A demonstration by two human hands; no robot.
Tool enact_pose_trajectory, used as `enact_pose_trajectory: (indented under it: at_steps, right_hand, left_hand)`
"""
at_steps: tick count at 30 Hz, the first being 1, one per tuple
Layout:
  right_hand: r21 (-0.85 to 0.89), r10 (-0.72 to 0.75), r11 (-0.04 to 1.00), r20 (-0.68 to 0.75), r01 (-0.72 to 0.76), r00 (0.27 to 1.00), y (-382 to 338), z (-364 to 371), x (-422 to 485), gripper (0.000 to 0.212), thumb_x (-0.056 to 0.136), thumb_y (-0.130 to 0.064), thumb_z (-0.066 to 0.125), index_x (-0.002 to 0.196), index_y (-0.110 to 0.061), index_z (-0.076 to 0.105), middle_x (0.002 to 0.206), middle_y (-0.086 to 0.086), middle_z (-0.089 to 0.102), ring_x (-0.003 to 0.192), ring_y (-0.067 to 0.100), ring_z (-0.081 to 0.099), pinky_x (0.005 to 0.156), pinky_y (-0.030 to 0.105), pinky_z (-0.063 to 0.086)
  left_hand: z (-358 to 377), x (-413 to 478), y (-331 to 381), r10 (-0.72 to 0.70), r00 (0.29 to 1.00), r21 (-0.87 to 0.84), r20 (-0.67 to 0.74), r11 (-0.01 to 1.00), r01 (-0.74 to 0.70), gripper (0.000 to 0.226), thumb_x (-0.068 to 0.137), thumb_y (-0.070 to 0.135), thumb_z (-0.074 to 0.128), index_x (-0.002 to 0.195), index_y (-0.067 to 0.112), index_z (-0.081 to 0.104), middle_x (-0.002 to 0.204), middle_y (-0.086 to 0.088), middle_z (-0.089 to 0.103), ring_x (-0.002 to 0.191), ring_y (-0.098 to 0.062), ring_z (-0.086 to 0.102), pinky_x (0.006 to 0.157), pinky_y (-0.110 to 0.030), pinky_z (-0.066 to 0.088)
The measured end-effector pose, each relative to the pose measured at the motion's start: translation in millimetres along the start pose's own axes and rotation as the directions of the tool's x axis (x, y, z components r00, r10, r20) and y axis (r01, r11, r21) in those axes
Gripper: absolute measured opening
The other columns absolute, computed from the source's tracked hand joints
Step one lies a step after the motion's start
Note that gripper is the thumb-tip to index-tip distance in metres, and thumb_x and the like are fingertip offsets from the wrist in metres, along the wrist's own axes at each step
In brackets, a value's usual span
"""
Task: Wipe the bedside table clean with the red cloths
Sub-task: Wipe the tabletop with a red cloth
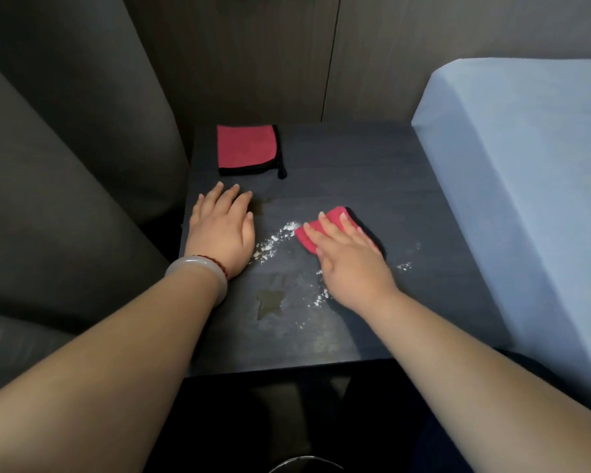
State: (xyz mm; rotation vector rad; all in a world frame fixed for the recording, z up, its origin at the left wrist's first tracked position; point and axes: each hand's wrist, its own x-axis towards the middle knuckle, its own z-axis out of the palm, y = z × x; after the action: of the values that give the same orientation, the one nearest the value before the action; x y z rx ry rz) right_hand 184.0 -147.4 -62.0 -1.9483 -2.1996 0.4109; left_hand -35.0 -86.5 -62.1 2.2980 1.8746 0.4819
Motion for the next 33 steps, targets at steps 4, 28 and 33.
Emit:
enact_pose_trajectory:
  at_steps: [4,28,33]
  right_hand:
    - [-0.028,0.411,0.909,-0.111,-0.416,0.905,74,-24,16,0.052,0.102,-0.024,0.033,0.151,-0.036,0.028,0.163,-0.004,0.017,0.150,0.032,0.008,0.120,0.042,0.011]
    - [-0.010,0.459,0.887,-0.079,-0.462,0.885,61,-24,0,0.054,0.100,-0.022,0.029,0.152,-0.037,0.027,0.163,-0.005,0.016,0.150,0.030,0.006,0.119,0.042,0.008]
    - [0.011,0.193,0.981,-0.042,-0.192,0.980,-12,3,-16,0.063,0.089,-0.026,0.023,0.152,-0.036,0.026,0.163,-0.005,0.016,0.150,0.028,0.005,0.119,0.038,0.007]
  left_hand:
    - [0,2,2,-0.002,1.000,0.008,0.005,1.000,0.002,0.044,0.100,0.028,0.036,0.142,0.017,0.046,0.152,-0.006,0.039,0.146,-0.026,0.020,0.120,-0.046,0.009]
    - [2,2,0,-0.001,1.000,-0.010,0.001,1.000,0.001,0.044,0.100,0.028,0.038,0.140,0.014,0.048,0.149,-0.010,0.043,0.143,-0.030,0.027,0.117,-0.048,0.019]
    - [0,2,1,-0.013,1.000,-0.009,0.008,1.000,0.013,0.043,0.100,0.028,0.039,0.140,0.014,0.048,0.149,-0.010,0.043,0.143,-0.029,0.026,0.117,-0.048,0.019]
